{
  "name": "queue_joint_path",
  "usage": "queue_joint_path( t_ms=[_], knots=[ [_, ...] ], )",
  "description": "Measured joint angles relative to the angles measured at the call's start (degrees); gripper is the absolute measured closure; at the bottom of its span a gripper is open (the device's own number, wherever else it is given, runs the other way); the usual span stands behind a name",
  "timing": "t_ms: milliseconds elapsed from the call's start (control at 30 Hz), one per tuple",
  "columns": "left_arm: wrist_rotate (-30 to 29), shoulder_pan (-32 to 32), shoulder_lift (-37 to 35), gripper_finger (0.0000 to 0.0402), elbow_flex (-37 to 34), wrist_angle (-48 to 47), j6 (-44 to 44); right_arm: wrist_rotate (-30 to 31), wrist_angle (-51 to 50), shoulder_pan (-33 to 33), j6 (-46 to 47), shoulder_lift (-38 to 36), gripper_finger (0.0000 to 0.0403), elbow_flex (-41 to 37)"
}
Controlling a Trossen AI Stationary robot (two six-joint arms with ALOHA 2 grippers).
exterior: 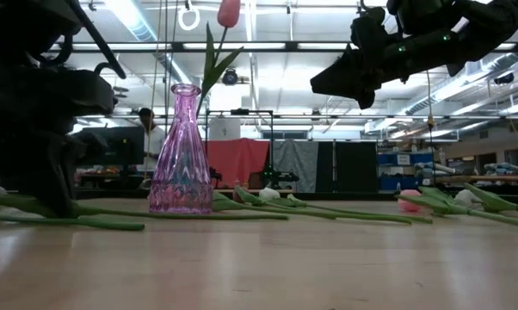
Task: Sort flowers into vase by color
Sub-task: Put the bottom left white flower into the red vase
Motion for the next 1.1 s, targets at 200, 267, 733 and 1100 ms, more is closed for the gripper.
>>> queue_joint_path(
  t_ms=[200, 267, 733, 1100],
  knots=[
    [1.9, -0.2, 0.0, 0.0378, 4.9, -7.7, 4.5, 0.0, 0.6, 0.2, 0.4, 0.0, 0.0284, 0.0],
    [-0.7, -0.1, 0.0, 0.0382, 8.2, -12.3, 6.0, 0.0, 1.4, 0.4, 0.4, 0.0, 0.0284, 0.0],
    [-5.5, -0.1, 0.0, 0.0386, 29.0, -41.7, 5.4, 0.0, 2.7, 1.2, 0.0, 0.0, 0.0284, 0.0],
    [-6.2, 0.7, 0.0, 0.0386, 43.2, -57.5, 1.0, 1.2, 2.7, 1.2, 0.0, 0.0, 0.0284, 0.0]
  ],
)
